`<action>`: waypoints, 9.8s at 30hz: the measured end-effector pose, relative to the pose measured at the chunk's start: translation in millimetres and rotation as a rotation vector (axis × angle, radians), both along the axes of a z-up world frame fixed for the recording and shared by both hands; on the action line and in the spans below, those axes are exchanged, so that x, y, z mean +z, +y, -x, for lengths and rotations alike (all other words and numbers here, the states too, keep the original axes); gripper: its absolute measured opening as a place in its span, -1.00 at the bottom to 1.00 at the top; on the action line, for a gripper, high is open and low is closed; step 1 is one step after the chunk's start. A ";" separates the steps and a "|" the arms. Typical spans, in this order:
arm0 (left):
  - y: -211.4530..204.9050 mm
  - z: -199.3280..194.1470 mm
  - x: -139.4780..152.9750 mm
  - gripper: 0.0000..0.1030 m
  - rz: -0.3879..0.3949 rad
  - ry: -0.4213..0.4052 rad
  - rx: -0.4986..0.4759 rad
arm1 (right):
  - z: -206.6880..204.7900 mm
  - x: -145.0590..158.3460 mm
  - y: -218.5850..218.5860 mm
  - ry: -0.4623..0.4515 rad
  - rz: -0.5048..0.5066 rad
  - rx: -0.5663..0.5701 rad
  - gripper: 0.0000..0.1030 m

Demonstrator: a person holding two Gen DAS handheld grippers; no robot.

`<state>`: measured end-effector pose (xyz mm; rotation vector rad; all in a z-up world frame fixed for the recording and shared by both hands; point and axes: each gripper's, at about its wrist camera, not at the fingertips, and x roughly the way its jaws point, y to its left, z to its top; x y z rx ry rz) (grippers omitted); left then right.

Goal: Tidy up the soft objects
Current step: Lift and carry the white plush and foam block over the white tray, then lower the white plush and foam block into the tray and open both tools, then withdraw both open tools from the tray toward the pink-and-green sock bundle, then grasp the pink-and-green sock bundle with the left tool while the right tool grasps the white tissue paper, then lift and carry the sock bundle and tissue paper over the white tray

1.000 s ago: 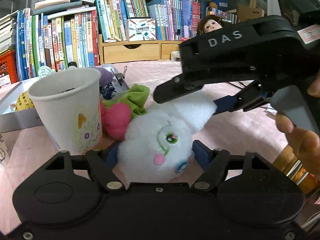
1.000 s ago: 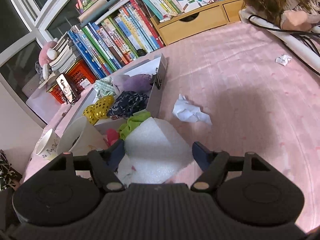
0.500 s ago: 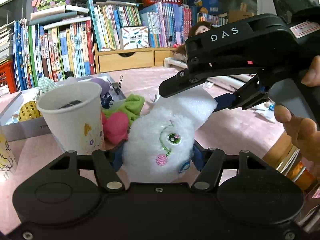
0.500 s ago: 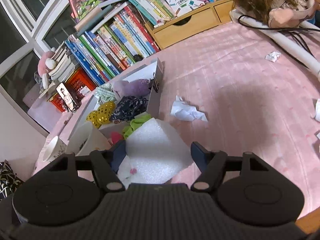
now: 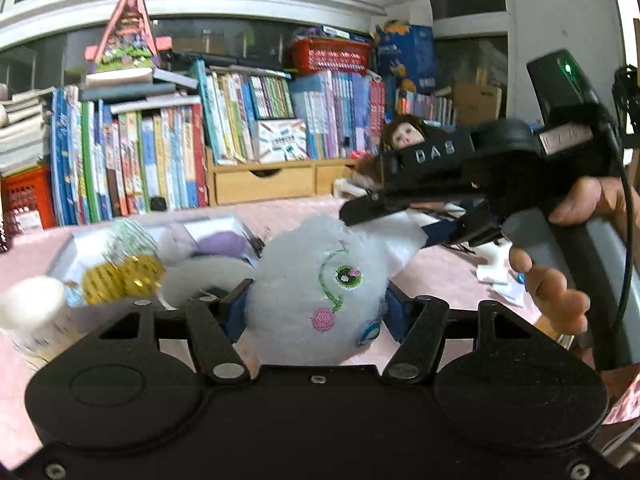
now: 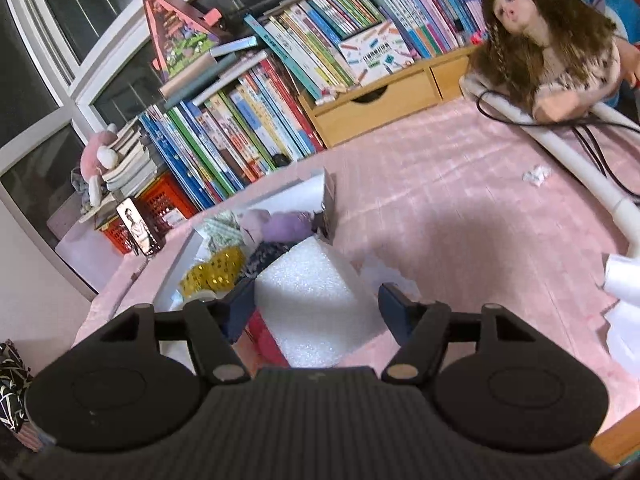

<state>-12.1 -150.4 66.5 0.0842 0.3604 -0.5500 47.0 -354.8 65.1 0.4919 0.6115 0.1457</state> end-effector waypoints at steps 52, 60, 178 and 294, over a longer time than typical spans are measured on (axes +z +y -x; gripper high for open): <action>164.8 -330.6 27.1 0.22 -0.038 0.534 0.363 | -199.5 30.5 99.2 -0.047 0.222 0.124 0.34; 160.5 -365.6 -0.6 0.22 -0.093 0.604 0.382 | -232.9 7.7 105.2 0.013 0.298 0.110 0.35; -34.5 4.1 -40.1 0.18 -0.102 -0.053 0.140 | -17.3 -0.5 2.7 -0.088 0.178 0.006 0.94; -57.4 -10.4 -37.5 -0.17 -0.073 -0.003 0.121 | -49.3 -26.1 -7.7 0.179 0.106 0.165 -0.17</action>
